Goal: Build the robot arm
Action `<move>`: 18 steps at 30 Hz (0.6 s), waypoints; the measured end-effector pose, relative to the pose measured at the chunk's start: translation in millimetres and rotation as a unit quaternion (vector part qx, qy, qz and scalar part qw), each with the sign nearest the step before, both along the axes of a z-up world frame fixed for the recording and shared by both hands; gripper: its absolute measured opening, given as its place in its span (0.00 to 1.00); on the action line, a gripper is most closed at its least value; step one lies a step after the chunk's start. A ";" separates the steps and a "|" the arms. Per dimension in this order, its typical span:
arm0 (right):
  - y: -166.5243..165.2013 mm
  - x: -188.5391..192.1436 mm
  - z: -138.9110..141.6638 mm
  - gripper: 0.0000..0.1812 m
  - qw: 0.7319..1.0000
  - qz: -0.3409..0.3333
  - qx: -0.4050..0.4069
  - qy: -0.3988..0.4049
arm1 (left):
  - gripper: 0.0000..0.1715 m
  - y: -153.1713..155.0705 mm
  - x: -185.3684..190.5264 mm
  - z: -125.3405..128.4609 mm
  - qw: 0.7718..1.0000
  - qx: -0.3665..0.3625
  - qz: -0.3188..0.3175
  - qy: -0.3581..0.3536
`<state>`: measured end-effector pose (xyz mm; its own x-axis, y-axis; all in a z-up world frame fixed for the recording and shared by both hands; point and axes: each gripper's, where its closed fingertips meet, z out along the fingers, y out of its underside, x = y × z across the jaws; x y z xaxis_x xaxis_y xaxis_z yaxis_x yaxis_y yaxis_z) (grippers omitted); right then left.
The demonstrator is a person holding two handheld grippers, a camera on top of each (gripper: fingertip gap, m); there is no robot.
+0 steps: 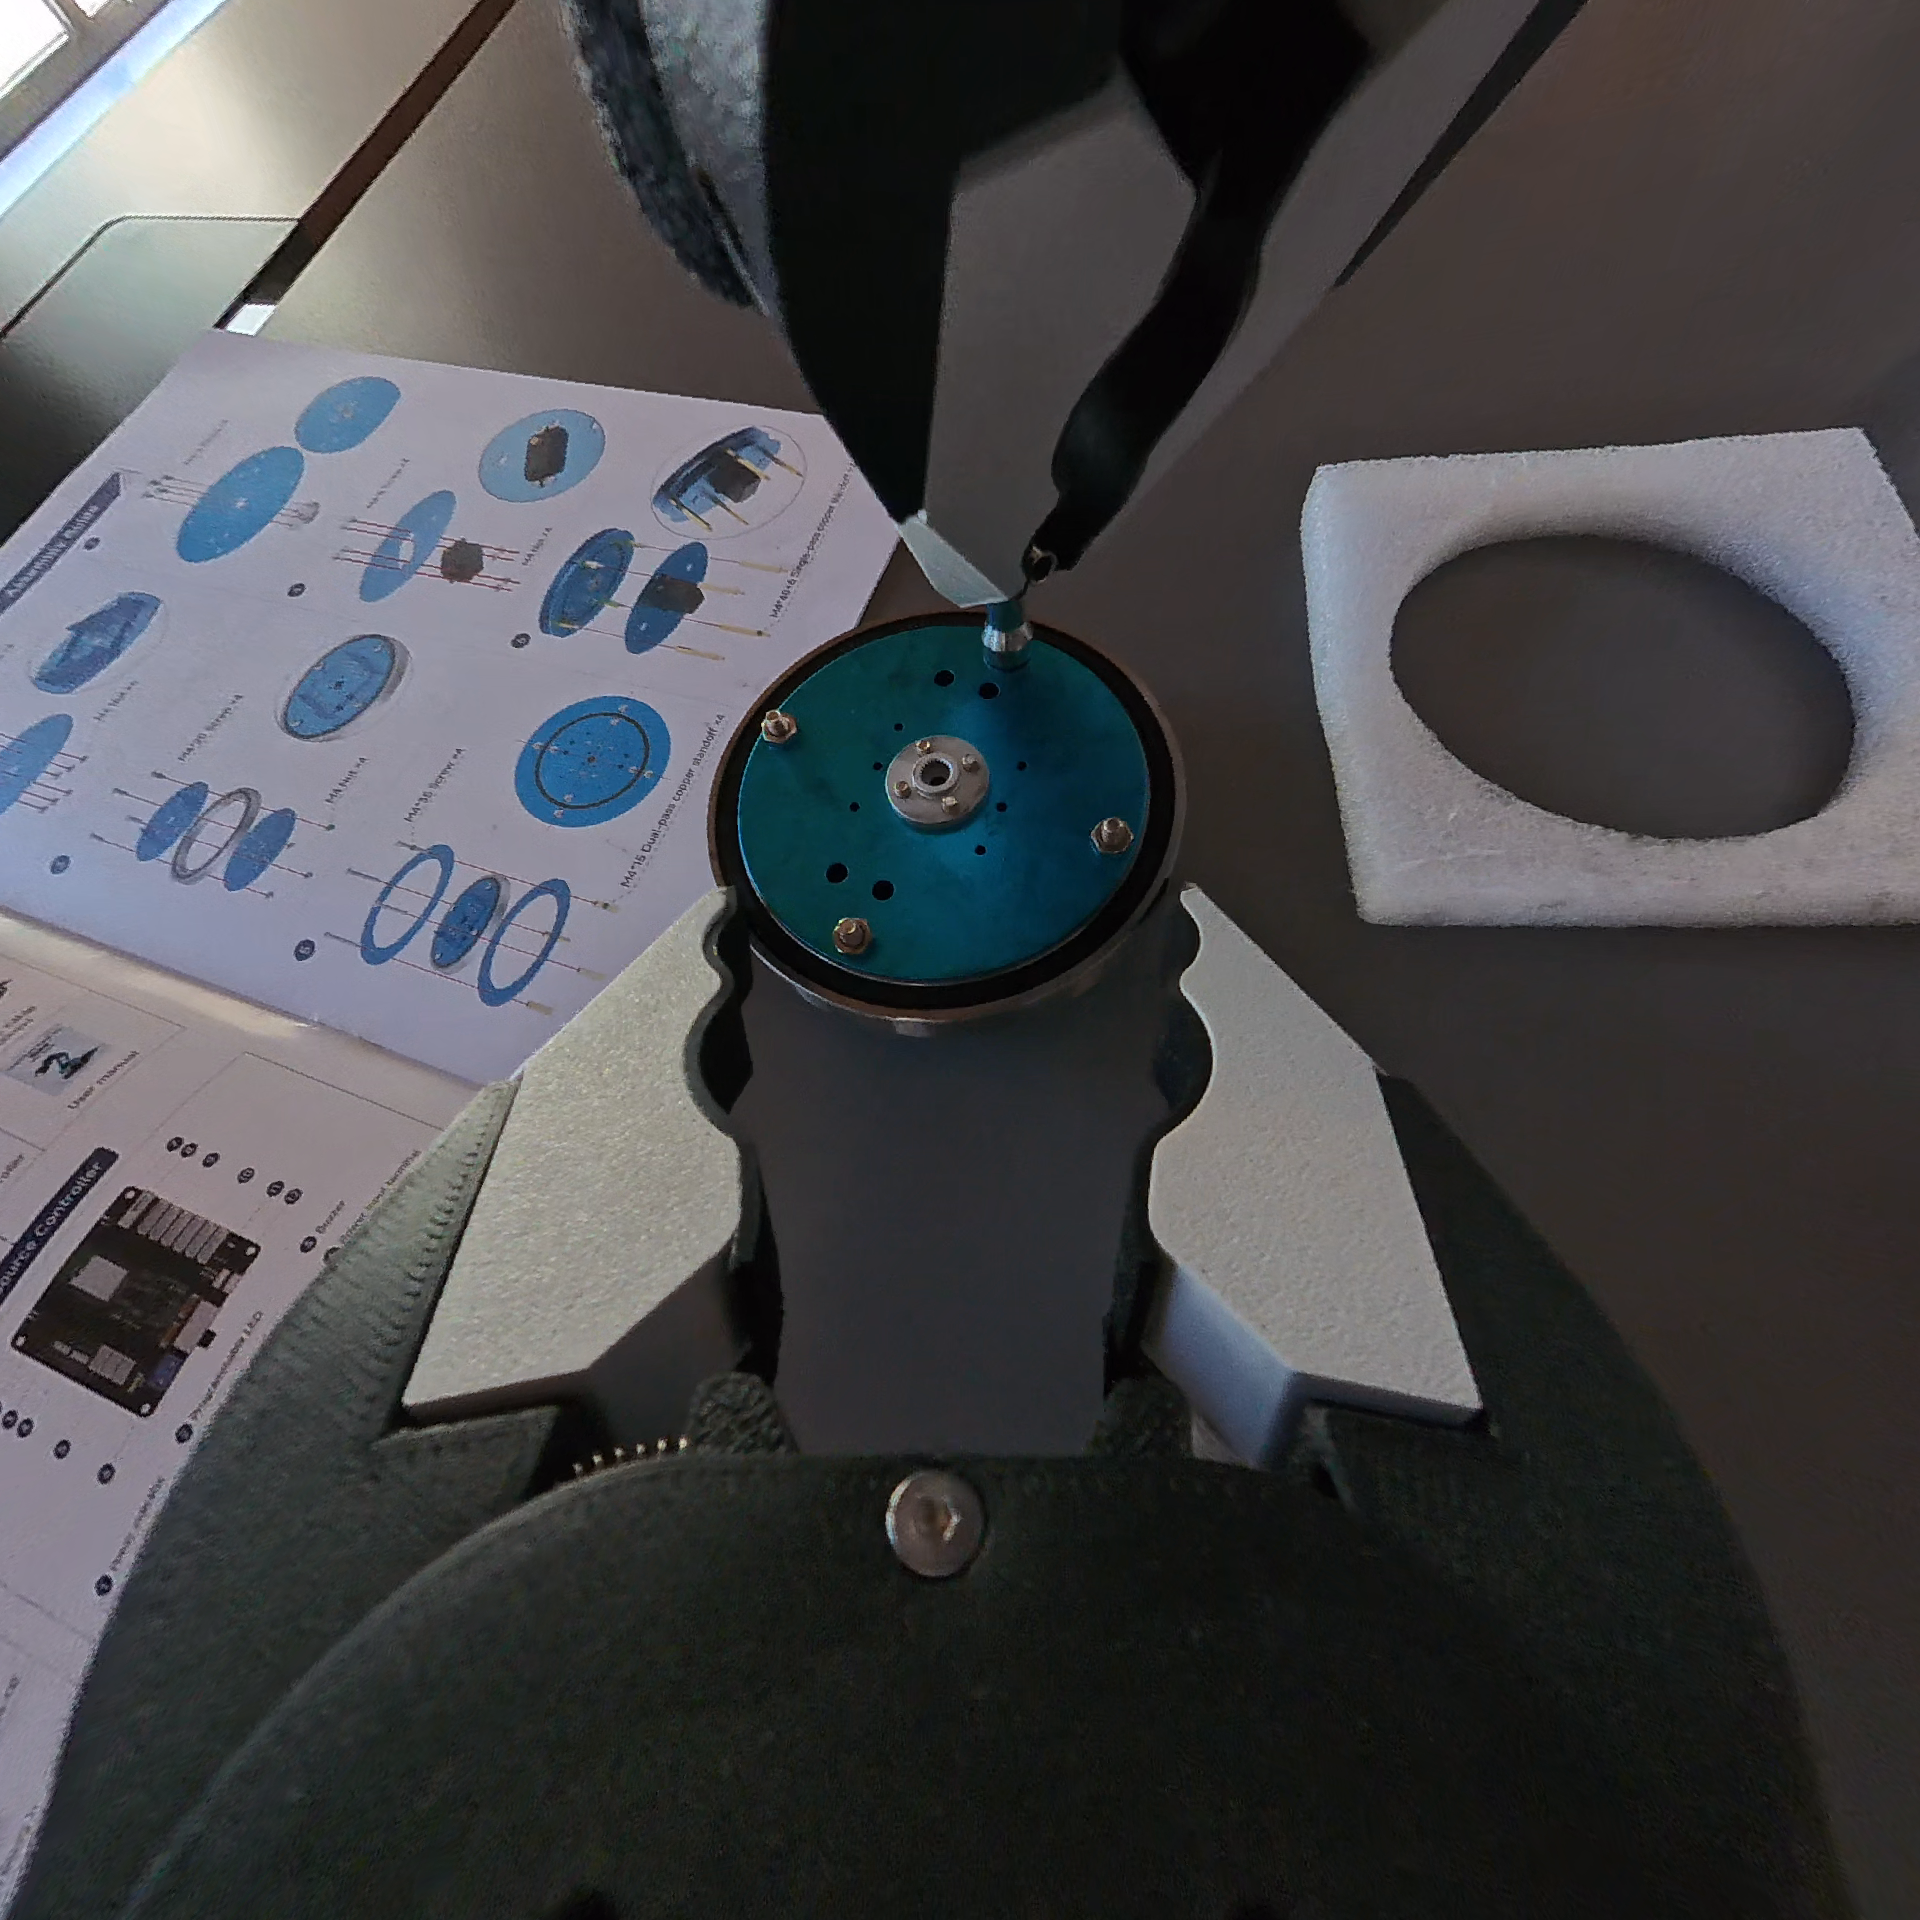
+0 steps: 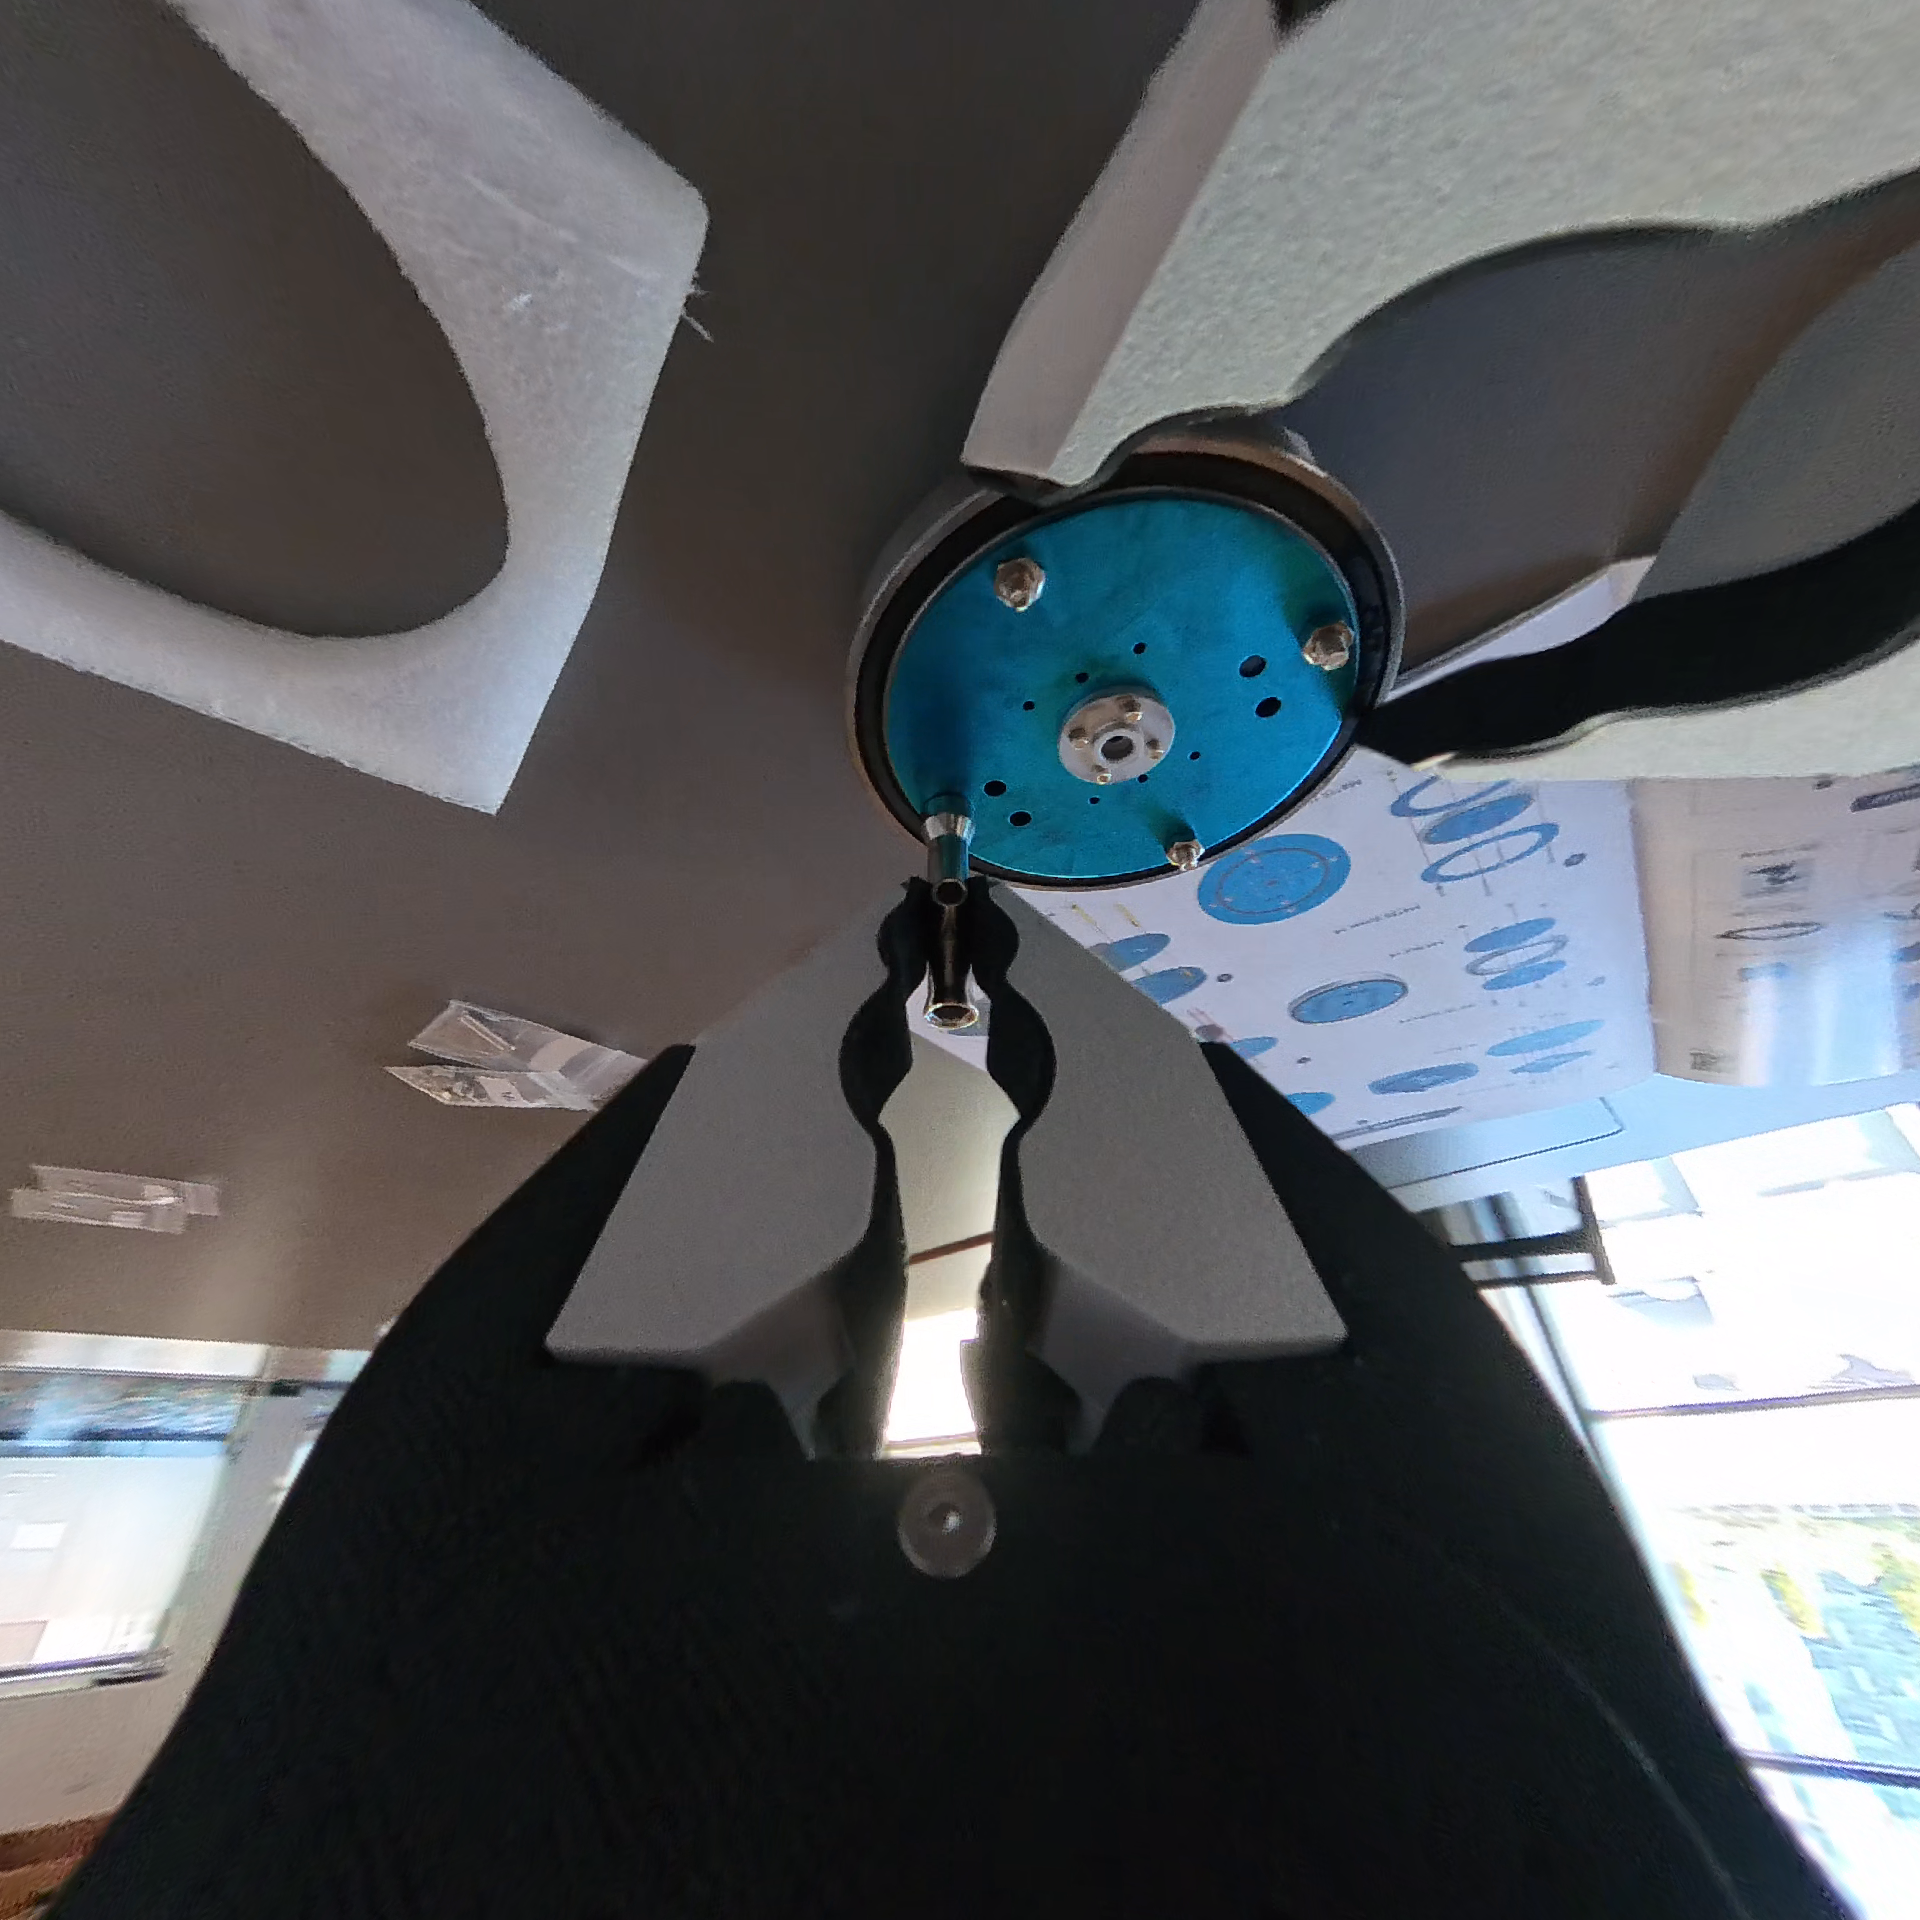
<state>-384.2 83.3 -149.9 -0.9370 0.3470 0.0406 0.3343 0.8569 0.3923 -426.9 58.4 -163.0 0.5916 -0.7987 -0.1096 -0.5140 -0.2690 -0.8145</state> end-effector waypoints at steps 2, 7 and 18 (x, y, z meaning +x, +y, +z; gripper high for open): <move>-0.2 0.4 -0.3 0.03 1.000 -0.023 -0.004 -0.001 | 0.45 -0.9 -2.4 1.3 1.000 -0.001 -0.001 -0.005; -1.2 0.8 -0.7 0.03 0.997 -0.074 -0.024 -0.004 | 0.49 0.0 -12.8 5.2 1.000 -0.008 0.009 -0.016; -2.7 1.1 -0.9 0.03 0.987 -0.150 -0.048 -0.001 | 0.47 -0.3 -13.1 -9.1 0.999 -0.039 0.007 -0.013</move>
